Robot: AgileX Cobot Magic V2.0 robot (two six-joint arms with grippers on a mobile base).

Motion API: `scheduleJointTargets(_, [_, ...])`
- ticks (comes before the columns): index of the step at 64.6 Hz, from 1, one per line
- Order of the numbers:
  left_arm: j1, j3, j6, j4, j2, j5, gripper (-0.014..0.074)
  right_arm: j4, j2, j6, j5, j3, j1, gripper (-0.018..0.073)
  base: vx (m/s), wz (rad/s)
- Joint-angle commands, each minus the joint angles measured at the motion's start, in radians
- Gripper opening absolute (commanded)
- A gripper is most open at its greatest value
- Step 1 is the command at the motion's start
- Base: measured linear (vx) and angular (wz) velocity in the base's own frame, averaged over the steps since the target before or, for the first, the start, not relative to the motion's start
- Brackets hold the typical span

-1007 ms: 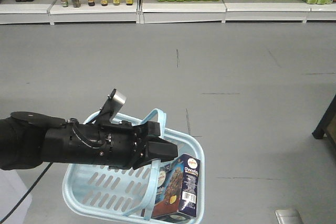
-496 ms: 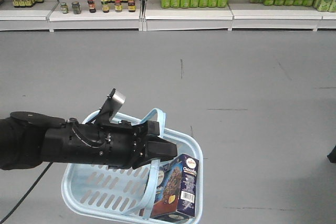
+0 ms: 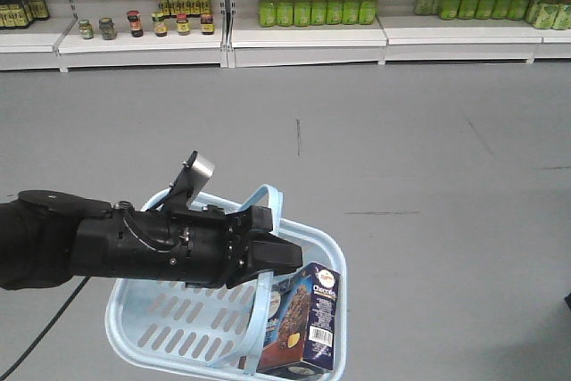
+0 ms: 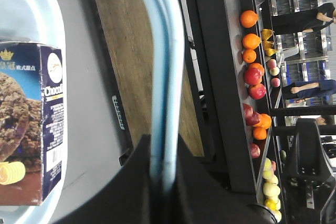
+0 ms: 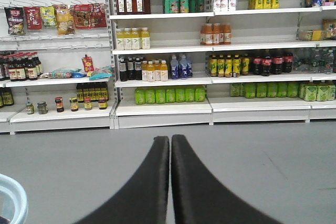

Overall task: Left arm holds basket, right arm returns cookies
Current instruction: 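Carry the basket with the left gripper toward the drink shelves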

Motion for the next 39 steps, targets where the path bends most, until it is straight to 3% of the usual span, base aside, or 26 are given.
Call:
scheduleJointTargets(1, [-0.003, -0.028, 0.012, -0.068, -0.051, 0.054, -0.0008, -0.007, -0.011, -0.004, -0.075, 0.003, -0.004, -0.0008, 0.31, -0.03])
scheduleJointTargets(39, [-0.003, -0.028, 0.012, -0.068, -0.051, 0.054, -0.0008, -0.007, -0.011, -0.004, -0.075, 0.003, -0.004, -0.0008, 0.33, 0.03])
